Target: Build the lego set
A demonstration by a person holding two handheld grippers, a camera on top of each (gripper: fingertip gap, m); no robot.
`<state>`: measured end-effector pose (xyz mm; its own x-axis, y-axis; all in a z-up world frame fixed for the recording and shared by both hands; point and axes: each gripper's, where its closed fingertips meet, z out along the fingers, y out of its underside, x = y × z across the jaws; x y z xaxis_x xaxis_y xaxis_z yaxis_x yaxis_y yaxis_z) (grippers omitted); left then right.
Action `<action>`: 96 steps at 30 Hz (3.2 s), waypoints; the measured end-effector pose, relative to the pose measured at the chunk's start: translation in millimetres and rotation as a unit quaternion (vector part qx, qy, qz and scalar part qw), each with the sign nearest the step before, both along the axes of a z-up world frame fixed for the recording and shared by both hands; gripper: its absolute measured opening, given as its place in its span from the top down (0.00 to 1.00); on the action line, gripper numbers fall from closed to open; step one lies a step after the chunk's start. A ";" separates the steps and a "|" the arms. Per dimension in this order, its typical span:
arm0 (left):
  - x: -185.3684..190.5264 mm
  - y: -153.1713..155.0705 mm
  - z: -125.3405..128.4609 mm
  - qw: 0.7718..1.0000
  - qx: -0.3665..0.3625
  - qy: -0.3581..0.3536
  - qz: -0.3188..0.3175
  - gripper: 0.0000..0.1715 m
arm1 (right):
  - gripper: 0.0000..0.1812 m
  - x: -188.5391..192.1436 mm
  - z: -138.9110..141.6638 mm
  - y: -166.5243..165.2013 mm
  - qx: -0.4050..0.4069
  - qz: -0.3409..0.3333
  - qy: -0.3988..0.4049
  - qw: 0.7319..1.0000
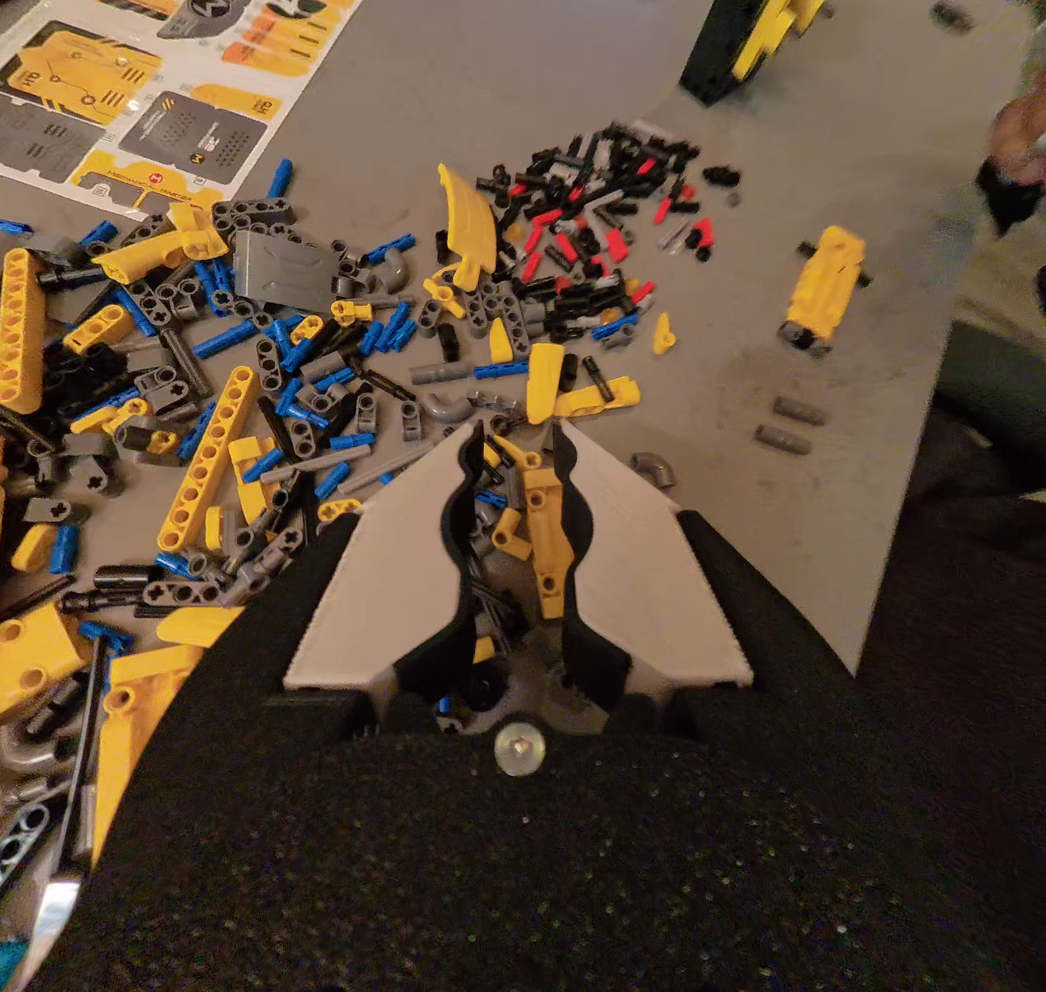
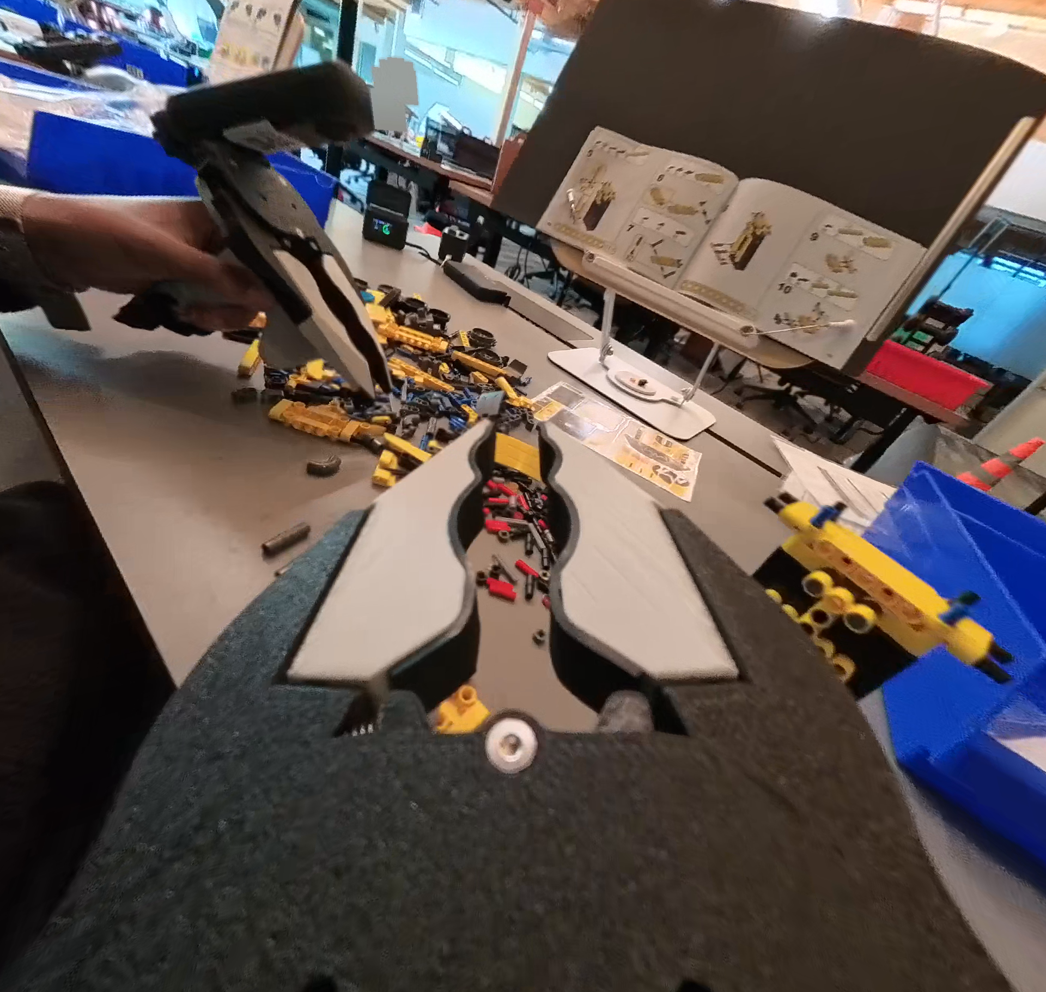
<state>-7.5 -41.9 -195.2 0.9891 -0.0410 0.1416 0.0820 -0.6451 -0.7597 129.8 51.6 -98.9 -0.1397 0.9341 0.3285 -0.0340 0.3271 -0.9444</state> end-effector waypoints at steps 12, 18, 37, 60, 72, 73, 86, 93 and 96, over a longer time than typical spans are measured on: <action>-4.9 10.6 -25.8 0.991 -0.092 0.092 -0.027 0.90 | 0.94 31.7 17.0 25.8 -0.116 0.042 0.131 0.984; -1.1 16.4 -24.4 0.990 -0.084 0.105 -0.033 0.94 | 0.94 36.6 19.4 24.7 -0.118 0.047 0.145 0.981; 87.2 16.3 18.2 0.994 0.015 -0.003 -0.109 0.96 | 0.94 32.4 16.0 23.7 -0.117 0.025 0.131 0.984; 98.5 -27.7 -12.8 0.990 -0.048 -0.003 -0.135 0.79 | 0.98 14.7 33.7 -5.9 -0.139 0.097 0.102 0.980; -2.7 -24.6 39.1 0.998 0.005 -0.043 -0.050 0.78 | 0.95 -52.9 -22.9 -42.2 -0.136 0.214 -0.213 0.944; -4.3 -28.7 44.6 0.997 -0.010 -0.066 -0.041 0.78 | 0.96 -49.0 -21.7 -50.8 -0.173 0.230 -0.241 0.927; 61.0 -94.9 86.1 0.963 0.235 -0.119 0.049 0.78 | 0.94 7.7 -38.2 -69.2 -0.113 0.127 -0.156 0.973; 111.3 -112.2 117.1 0.940 0.265 -0.193 0.095 0.79 | 1.00 45.8 3.1 -75.7 -0.128 0.117 -0.043 0.984; 105.5 -107.6 117.9 0.958 0.247 -0.127 0.068 0.78 | 1.00 44.2 13.1 -59.0 -0.114 0.100 0.016 0.988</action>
